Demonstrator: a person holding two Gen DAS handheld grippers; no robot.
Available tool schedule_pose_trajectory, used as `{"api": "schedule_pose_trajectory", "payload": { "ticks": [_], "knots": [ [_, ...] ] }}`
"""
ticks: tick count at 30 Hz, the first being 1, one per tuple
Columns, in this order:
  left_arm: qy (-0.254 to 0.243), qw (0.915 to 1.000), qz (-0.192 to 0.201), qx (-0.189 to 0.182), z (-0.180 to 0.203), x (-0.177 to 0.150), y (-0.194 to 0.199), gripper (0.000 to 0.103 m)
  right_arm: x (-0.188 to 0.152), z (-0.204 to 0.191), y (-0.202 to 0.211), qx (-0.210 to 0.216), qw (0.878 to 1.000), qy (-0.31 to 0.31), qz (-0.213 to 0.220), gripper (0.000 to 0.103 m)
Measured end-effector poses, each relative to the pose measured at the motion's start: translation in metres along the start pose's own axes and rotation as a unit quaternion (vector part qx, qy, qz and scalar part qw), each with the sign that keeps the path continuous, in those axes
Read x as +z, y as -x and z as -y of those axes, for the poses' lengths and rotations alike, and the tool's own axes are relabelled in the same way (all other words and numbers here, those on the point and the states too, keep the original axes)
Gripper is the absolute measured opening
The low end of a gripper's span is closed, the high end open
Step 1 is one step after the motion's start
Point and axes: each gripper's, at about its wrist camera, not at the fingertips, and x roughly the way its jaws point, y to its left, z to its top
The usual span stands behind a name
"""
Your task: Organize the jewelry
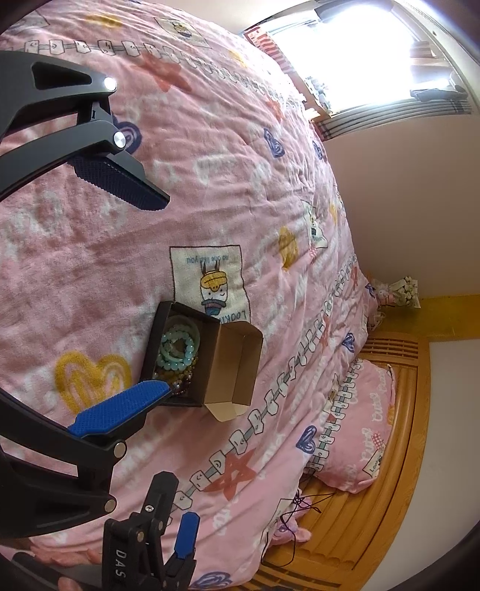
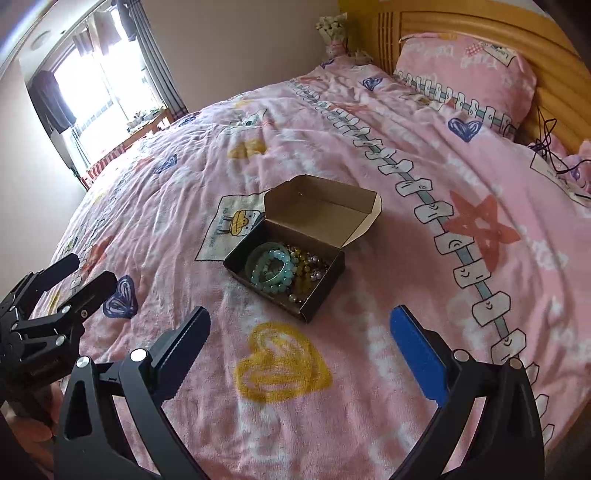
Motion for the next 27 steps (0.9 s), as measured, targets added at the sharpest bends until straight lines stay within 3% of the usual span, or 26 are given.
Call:
{"api": "schedule_pose_trajectory", "payload": {
  "ticks": [6, 27],
  "knots": [
    [0.011, 0.9998, 0.003, -0.016, 0.0, 0.0, 0.0, 0.092, -0.003, 0.005, 0.003, -0.007, 1.0, -0.006, 0.002, 0.095],
    [-0.004, 0.9998, 0.012, -0.018, 0.012, 0.003, 0.011, 0.092, -0.001, -0.002, 0.025, -0.01, 1.0, 0.007, 0.015, 0.096]
  ]
}}
